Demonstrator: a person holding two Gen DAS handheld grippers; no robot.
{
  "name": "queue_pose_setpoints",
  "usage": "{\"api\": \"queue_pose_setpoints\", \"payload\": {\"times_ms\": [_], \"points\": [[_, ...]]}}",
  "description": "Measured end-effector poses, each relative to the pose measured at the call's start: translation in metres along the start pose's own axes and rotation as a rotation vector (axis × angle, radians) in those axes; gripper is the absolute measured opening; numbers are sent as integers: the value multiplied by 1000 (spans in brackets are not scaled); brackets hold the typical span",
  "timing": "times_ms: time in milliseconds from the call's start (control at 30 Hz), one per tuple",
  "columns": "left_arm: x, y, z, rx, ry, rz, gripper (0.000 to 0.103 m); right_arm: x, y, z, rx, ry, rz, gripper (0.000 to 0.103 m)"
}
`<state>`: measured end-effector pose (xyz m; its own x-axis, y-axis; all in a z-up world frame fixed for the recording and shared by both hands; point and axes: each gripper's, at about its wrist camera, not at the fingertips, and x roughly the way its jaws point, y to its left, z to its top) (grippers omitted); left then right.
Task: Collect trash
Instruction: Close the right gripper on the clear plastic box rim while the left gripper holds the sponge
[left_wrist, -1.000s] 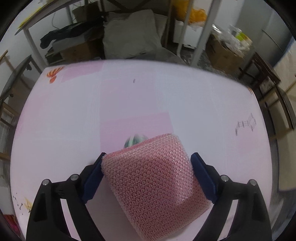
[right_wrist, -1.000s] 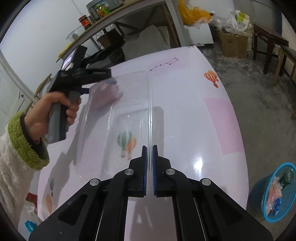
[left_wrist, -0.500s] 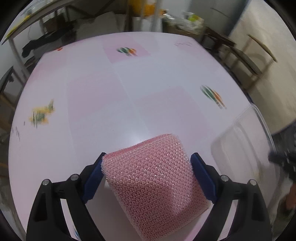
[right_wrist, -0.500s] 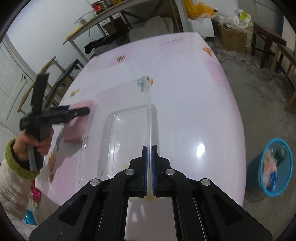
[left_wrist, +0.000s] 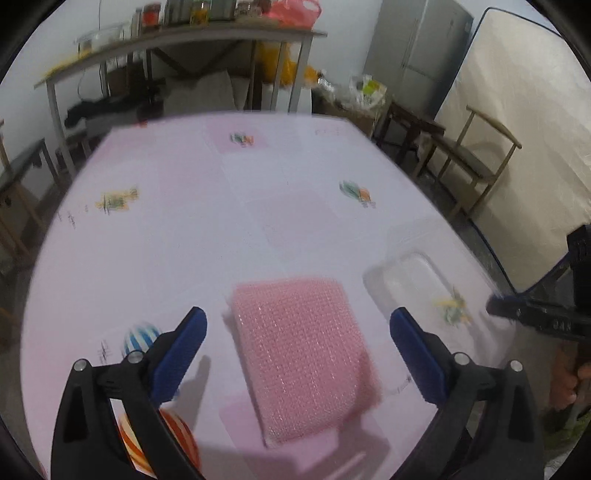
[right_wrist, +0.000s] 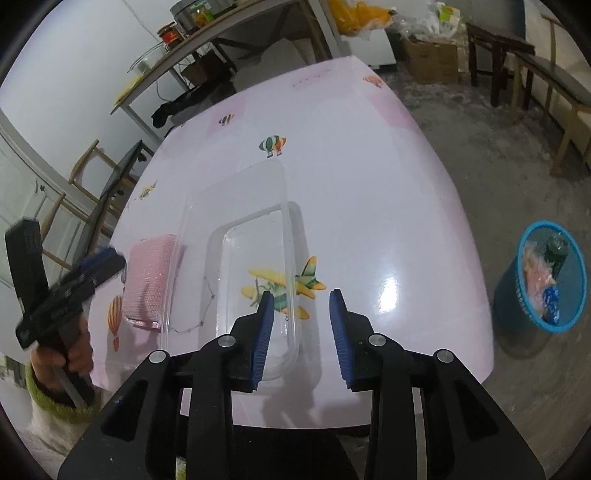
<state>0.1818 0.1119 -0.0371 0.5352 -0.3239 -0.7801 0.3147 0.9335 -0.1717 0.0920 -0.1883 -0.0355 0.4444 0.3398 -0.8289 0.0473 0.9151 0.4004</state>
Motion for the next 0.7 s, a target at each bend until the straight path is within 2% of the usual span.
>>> {"api": "queue_pose_setpoints", "payload": {"times_ms": [100, 167, 300, 367, 467, 700], "points": [[4, -2, -11, 20, 30, -17, 97, 5, 6, -4, 6, 36, 75, 32], [8, -8, -17, 38, 50, -42, 97, 6, 12, -11, -11, 48, 87, 32], [7, -11, -17, 36, 49, -36, 97, 3, 16, -12, -37, 24, 14, 34], [8, -12, -13, 30, 47, -11, 97, 3, 14, -10, -34, 13, 1, 38], [15, -16, -7, 46, 69, 23, 97, 5, 11, -7, -35, 0, -25, 39], [30, -21, -3, 44, 99, 97, 97, 15, 5, -4, -33, -4, -21, 39]]}}
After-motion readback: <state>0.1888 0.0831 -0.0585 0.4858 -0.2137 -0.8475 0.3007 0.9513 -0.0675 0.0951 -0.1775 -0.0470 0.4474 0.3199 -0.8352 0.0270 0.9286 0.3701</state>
